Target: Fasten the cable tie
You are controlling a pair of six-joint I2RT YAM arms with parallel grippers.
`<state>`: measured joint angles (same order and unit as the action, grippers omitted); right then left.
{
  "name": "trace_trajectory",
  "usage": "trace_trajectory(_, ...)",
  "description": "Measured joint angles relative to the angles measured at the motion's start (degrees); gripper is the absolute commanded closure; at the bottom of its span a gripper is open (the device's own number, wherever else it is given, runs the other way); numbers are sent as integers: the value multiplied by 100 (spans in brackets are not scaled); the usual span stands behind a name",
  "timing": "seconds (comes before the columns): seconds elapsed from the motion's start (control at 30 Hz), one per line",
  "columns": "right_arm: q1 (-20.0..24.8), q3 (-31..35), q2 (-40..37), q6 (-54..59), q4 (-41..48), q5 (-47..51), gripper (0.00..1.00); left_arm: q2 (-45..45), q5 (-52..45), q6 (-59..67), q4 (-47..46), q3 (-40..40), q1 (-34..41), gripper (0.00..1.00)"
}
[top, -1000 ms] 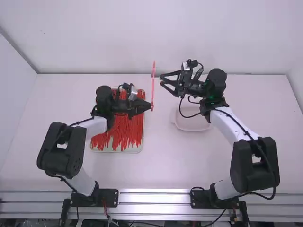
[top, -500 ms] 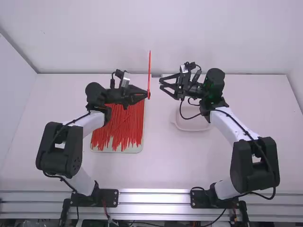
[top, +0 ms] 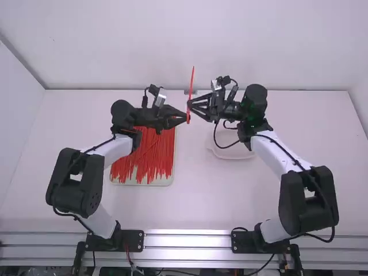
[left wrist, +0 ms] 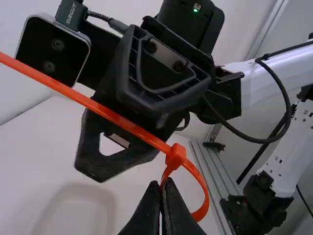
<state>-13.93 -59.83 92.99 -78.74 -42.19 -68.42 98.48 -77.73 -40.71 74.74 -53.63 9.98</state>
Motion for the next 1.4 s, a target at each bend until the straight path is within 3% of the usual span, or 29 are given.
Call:
trace_trajectory(0.2, -48, 0, 0, -42, -59, 28, 77, 0, 44, 0, -146, 0, -13, 98)
trace_trajectory(0.4, -72, 0, 0, -66, -70, 44, 100, 0, 48, -2, -160, 0, -11, 98)
trace_trajectory(0.73, -92, 0, 0, -2, -83, 20, 100, 2, 52, -7, -212, 0, -17, 97)
trace_trajectory(0.87, -31, 0, 0, 116, -57, -28, 100, 2, 188, 42, -664, 0, -17, 81)
trace_trajectory(0.97, 111, 0, 0, 197, -44, -127, 100, 4, 422, 175, -1384, 0, -17, 61)
trace_trajectory(1.0, 153, 0, 0, 221, -46, -157, 100, 4, 474, 236, -1523, 0, -17, 52)
trace_trajectory(1.1, 354, 0, 0, 295, -46, -289, 100, 2, 737, 452, -2173, 0, -17, 4)
trace_trajectory(1.4, 826, 0, 0, 748, 367, -595, 100, 4, 970, 629, -2815, 0, -31, 1)
